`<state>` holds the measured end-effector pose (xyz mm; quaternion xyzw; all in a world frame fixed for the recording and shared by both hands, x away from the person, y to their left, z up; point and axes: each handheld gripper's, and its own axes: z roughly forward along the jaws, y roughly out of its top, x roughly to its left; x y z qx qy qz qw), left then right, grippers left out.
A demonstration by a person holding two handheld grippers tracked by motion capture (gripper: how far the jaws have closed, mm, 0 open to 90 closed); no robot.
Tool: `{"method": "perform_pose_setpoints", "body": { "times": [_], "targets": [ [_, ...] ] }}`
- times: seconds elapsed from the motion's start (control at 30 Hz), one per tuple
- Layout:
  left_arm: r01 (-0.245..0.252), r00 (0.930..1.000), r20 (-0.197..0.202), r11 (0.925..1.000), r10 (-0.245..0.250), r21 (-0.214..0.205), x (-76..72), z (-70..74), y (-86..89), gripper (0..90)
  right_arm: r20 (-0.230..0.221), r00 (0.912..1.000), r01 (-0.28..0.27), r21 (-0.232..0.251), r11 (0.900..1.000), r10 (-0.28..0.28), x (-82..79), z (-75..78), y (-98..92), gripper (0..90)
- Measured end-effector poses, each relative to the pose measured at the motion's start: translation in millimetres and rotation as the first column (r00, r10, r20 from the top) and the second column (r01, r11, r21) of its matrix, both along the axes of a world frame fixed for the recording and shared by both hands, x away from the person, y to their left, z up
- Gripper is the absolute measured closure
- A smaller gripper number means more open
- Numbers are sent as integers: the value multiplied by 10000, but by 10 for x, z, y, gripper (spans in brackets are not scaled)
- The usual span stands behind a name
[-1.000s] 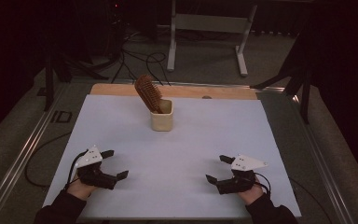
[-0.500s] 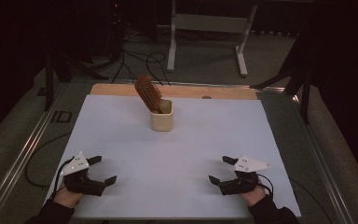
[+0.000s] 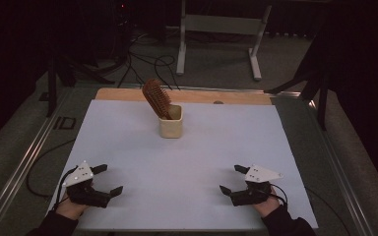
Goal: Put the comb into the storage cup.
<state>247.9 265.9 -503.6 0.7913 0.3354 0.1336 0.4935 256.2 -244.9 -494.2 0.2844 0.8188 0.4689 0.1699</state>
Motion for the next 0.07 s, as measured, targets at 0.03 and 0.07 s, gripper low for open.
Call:
{"method": "perform_pose_setpoints", "body": {
  "times": [0.03, 0.07],
  "targets": [
    [0, 10000, 2, 10000, 0, 1, -1, 0, -3, 1, -16, 10000, 18, 19, 10000, -18, 1, 0, 0, 106],
    [-2, 10000, 15, 10000, 2, 32, -4, 2, -8, 1, -8, 10000, 38, 7, 10000, -38, -1, 1, 0, 106]
  ]
}}
